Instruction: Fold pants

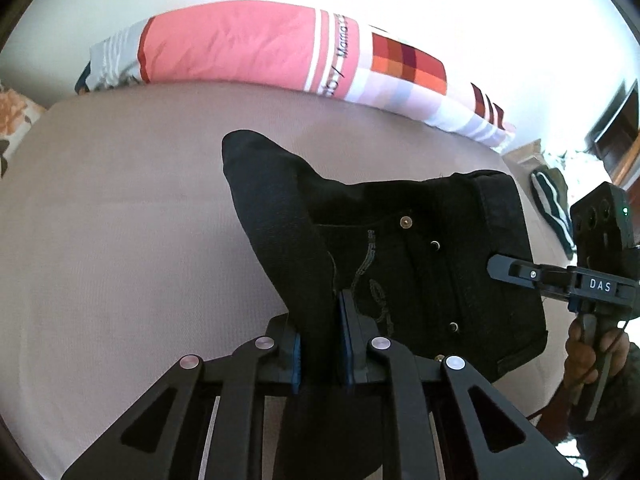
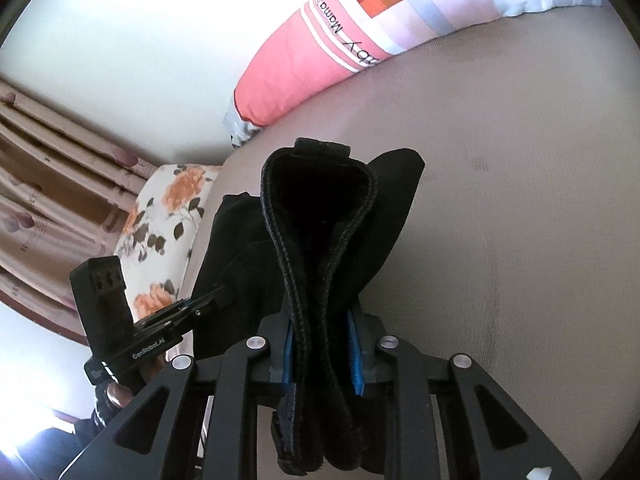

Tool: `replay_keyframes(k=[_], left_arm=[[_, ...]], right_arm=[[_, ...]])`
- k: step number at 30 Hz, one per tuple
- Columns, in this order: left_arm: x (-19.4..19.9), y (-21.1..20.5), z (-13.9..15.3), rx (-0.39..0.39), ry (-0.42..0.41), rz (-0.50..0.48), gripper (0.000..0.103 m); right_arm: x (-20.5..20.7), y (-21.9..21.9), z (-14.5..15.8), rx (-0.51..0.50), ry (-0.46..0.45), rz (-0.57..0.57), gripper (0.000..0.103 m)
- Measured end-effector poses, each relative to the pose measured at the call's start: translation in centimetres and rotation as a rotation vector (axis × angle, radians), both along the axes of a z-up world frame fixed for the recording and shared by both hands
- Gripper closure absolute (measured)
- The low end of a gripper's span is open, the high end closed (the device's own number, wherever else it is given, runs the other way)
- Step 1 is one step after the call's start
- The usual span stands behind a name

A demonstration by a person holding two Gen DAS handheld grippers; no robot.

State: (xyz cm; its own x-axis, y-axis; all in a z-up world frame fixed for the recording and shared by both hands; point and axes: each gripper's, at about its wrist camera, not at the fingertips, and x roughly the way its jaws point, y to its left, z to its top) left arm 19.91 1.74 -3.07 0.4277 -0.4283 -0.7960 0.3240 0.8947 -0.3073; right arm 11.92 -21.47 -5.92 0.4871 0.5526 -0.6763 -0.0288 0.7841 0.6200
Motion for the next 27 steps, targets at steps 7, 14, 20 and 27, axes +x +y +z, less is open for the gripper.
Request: replay_keyframes(k=[7, 14, 20, 27], left_arm=[[4.0, 0.1, 0.0, 0.022, -0.027, 0.012, 0.087], [8.3, 0.0, 0.3, 0.008, -0.051, 0.037, 0.087], [10.7, 0.1, -0.1, -0.001, -0.05, 0.06, 0.087], [11.8, 0.9, -2.6, 0.034, -0.024, 0.086, 0.086]], right_arm=[[4.5, 0.0, -0.1, -0.001, -0.002, 0.0, 0.082], [9.4, -0.3, 0.4, -0.03, -0.016, 0.011, 0.082], [11.7, -0.5, 0.3, -0.043, -0.014, 0.006, 0.082], [12.8, -0.6, -1.5, -0.171, 0.016, -0.041, 0.081]])
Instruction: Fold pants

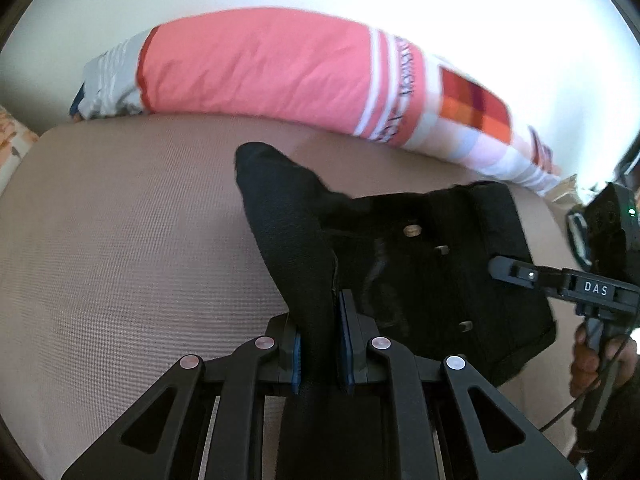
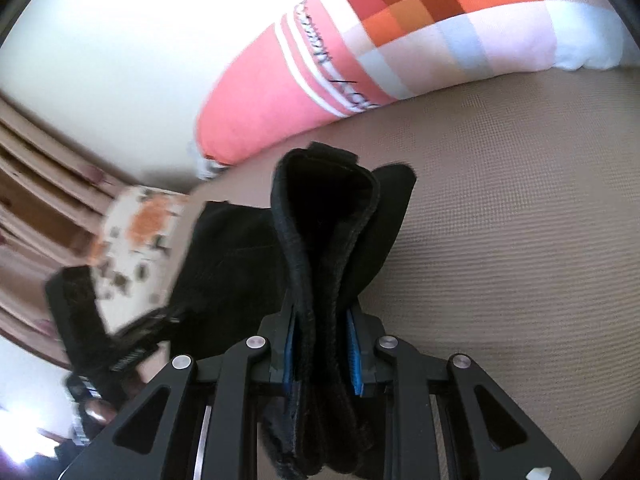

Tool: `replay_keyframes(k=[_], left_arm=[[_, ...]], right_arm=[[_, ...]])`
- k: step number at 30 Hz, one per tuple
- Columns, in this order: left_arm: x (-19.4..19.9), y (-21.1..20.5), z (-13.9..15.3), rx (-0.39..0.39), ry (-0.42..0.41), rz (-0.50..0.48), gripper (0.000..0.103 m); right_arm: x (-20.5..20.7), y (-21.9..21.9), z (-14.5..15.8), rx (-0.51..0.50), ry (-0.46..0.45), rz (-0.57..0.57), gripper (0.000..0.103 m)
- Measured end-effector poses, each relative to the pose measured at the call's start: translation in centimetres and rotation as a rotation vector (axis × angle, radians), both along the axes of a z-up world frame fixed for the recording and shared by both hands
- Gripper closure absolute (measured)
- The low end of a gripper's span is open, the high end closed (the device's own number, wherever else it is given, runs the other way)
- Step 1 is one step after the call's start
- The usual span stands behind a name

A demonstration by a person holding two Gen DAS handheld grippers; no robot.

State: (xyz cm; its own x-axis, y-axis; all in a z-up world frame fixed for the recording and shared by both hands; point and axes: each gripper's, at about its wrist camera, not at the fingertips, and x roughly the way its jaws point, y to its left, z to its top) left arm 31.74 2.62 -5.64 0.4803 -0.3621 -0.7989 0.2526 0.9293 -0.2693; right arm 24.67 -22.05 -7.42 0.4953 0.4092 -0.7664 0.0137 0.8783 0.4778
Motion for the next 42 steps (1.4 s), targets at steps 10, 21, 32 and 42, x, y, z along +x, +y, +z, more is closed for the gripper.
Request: replay_keyframes(k=[10, 21, 32, 42], left_arm=[[0.4, 1.4, -3.7, 0.046, 0.05, 0.053, 0.049], [-4.8, 1.6, -1.2, 0.21, 0.001, 0.106, 0.04], [-13.1, 1.7, 2.9, 0.254, -0.092, 0.171, 0.039], [-18.6, 1.1, 4.2, 0.26, -0.13, 0.216, 0.039]], right_arm=[[-0.8, -0.6, -2.8, -0.125, 0.064, -0.087, 0.058], [-4.9, 0.2, 0.1, -0.234, 0.036, -0.111, 0.05], [-13.7, 3.9, 4.4, -0.348, -0.092, -0.152, 0.034], [-19.6, 8.3, 5.8, -0.451, -0.221, -0.159, 0.026]])
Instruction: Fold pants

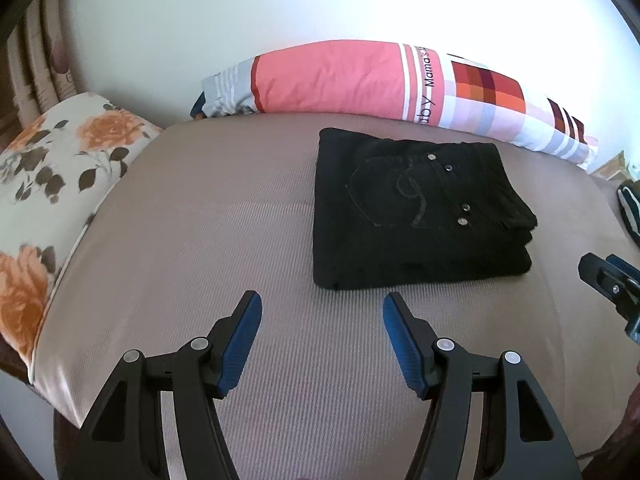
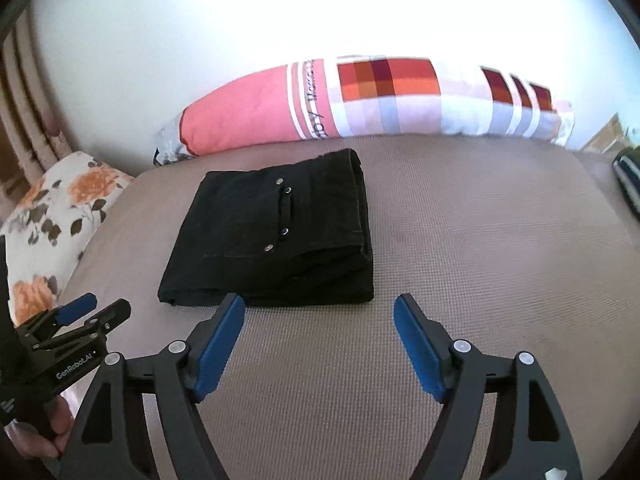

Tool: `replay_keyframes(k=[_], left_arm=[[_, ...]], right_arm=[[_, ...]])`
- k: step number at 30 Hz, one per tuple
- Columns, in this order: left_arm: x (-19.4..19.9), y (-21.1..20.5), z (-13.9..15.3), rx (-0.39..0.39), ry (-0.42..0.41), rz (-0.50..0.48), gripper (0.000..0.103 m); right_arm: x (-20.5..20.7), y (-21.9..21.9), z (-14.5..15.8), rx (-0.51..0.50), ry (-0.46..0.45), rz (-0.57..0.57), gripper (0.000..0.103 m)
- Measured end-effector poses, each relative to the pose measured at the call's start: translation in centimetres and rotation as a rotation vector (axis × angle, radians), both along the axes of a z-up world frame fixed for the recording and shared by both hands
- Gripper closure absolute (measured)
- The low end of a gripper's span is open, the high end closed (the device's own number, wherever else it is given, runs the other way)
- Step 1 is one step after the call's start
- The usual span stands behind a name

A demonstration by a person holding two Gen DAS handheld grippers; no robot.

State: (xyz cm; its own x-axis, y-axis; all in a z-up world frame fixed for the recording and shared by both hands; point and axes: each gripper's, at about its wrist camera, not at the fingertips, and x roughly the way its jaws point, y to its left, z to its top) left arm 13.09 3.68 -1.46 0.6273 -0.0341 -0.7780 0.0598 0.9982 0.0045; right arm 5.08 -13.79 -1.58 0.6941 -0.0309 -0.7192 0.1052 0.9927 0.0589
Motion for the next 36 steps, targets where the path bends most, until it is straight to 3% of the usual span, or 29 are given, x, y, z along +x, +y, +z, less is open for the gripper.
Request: replay_keyframes(k=[13, 36], left_arm=[[-2.8, -0.5, -1.0, 0.038, -0.001, 0.016, 0.039], [-3.5, -1.5, -1.2, 0.056, -0.01, 0.006, 0.039]], right_arm=[[-1.8, 3.0, -2.0, -0.022, 0.02, 0.033, 0.024], [-2.6, 3.8, -3.7, -0.049, 0.041, 0.047, 0.024]])
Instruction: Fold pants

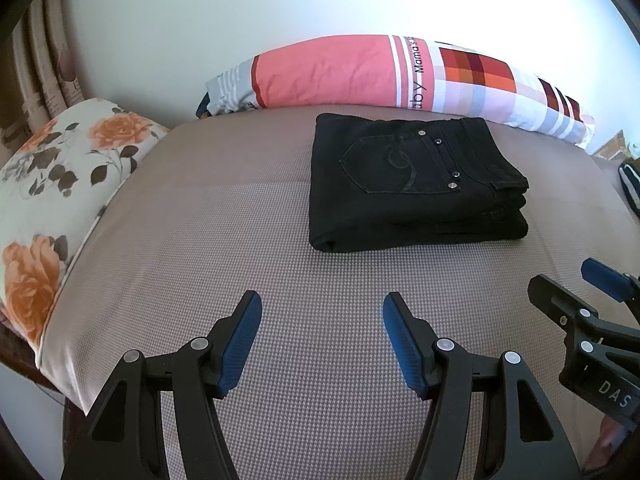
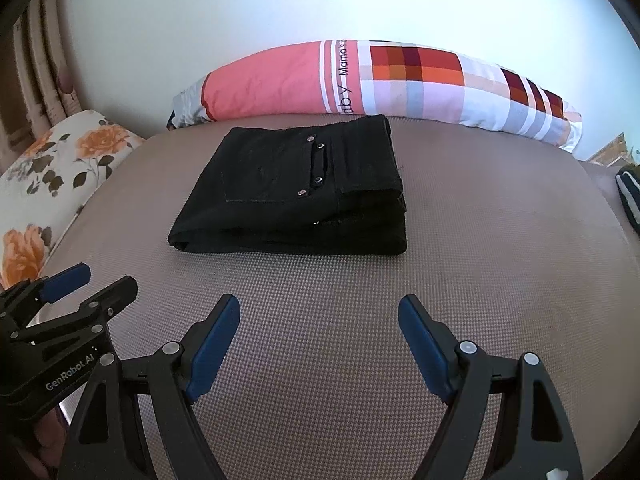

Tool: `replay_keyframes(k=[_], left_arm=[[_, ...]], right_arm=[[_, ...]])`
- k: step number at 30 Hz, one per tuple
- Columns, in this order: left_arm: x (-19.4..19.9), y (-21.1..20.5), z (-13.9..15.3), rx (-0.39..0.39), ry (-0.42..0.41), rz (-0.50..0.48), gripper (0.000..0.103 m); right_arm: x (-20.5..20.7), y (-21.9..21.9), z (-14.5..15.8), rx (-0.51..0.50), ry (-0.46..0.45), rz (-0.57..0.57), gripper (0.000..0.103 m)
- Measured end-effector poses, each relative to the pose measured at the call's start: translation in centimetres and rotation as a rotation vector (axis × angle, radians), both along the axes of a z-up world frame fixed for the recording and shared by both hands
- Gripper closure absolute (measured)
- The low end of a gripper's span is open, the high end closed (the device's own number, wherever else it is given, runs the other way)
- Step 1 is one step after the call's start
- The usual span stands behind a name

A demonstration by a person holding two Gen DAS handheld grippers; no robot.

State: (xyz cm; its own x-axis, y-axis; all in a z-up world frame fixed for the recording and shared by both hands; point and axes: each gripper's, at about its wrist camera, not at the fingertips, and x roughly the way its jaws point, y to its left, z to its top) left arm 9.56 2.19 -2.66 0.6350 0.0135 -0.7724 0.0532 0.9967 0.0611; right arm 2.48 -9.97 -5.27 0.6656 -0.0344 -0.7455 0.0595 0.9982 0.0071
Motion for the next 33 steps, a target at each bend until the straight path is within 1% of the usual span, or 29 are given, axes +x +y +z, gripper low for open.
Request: replay_keyframes(k=[24, 33], left_arm=[[-0.22, -0.1, -0.21, 0.003, 0.003, -0.001, 0.039], [-0.26, -0.14, -0.59, 0.008, 0.01, -0.02, 0.039]], right_arm=[[0.13, 0.05, -0.65, -0.002, 0.025, 0.004, 0.024], [0.18, -0.01, -0.79, -0.001, 0.029, 0.005, 0.024]])
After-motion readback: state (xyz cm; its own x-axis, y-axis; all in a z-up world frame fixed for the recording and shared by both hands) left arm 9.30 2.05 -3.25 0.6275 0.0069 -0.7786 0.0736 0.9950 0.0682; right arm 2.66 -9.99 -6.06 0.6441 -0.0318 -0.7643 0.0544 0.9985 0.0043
